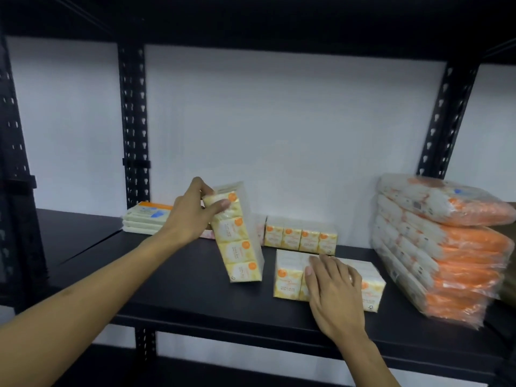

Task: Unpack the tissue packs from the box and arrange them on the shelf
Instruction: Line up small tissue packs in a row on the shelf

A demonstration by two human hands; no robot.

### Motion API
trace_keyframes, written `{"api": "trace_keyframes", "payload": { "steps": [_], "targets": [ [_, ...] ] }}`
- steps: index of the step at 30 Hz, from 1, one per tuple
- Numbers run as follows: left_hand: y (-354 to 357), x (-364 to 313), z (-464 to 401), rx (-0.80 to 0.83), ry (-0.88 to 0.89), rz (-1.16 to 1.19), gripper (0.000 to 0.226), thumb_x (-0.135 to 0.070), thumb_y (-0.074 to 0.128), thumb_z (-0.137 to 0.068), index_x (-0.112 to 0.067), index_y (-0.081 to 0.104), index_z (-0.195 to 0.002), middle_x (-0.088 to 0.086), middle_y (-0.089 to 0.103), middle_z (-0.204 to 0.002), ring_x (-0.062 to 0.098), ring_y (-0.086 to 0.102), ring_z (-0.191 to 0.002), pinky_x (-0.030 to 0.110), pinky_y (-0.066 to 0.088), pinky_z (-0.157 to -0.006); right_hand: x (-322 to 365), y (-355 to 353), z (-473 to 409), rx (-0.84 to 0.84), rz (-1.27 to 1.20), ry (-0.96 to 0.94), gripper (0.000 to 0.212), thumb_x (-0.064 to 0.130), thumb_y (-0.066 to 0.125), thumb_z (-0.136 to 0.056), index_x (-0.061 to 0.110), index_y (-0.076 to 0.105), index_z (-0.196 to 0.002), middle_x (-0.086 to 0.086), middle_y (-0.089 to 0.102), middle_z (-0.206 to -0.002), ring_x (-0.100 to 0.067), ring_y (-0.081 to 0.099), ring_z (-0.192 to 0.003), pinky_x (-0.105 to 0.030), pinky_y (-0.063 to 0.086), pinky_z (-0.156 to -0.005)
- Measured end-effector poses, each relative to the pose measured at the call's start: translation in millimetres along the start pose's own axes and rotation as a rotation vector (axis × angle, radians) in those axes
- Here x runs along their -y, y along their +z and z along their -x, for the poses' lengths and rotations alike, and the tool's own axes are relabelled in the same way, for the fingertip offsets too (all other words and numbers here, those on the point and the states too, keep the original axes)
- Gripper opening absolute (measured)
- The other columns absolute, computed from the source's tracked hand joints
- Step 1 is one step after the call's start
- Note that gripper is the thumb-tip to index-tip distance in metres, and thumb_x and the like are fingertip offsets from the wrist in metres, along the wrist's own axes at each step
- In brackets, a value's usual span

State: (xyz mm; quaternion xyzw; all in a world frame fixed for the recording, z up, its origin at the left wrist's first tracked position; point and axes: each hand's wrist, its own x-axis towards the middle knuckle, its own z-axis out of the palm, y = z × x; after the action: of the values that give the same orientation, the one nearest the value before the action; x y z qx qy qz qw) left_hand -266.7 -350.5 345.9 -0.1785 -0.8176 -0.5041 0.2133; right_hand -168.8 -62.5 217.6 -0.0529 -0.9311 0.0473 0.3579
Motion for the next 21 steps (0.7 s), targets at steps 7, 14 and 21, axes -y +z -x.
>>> {"api": "trace_keyframes", "payload": {
  "steps": [7, 14, 21],
  "targets": [
    [-13, -6, -15, 0.198, 0.294, -0.474, 0.045, -0.04, 0.045, -0.105, -0.044, 0.038, -0.15, -0.009, 0.054, -0.147, 0.02, 0.052, -0.133, 0.043, 0.046, -0.106, 1, 1, -1, -0.018, 0.004, -0.002, 0.055, 0.047, 0.018, -0.106, 0.023, 0.061, -0.13, 0.004, 0.061, -0.133, -0.017, 0.051, -0.127, -0.043, 0.033, -0.109],
    [-18, -2, -7, 0.05, 0.172, -0.497, 0.067, -0.056, 0.073, -0.083, -0.04, 0.048, -0.143, -0.009, 0.069, -0.116, 0.02, 0.063, -0.108, 0.04, 0.053, -0.088, -4, 2, 0, 0.014, -0.015, -0.002, 0.067, 0.072, 0.022, -0.097, 0.028, 0.057, -0.134, 0.006, 0.054, -0.141, -0.015, 0.043, -0.134, -0.04, 0.025, -0.114],
    [-28, 64, 30, -0.007, -0.174, -0.122, 0.061, -0.034, 0.079, -0.086, -0.021, 0.052, -0.139, 0.002, 0.065, -0.115, 0.012, 0.063, -0.097, 0.023, 0.05, -0.077, -7, 7, -4, 0.042, 0.025, -0.017, 0.076, 0.083, 0.036, -0.085, 0.03, 0.057, -0.135, 0.005, 0.053, -0.142, -0.018, 0.045, -0.132, -0.041, 0.026, -0.111]
  ]
}}
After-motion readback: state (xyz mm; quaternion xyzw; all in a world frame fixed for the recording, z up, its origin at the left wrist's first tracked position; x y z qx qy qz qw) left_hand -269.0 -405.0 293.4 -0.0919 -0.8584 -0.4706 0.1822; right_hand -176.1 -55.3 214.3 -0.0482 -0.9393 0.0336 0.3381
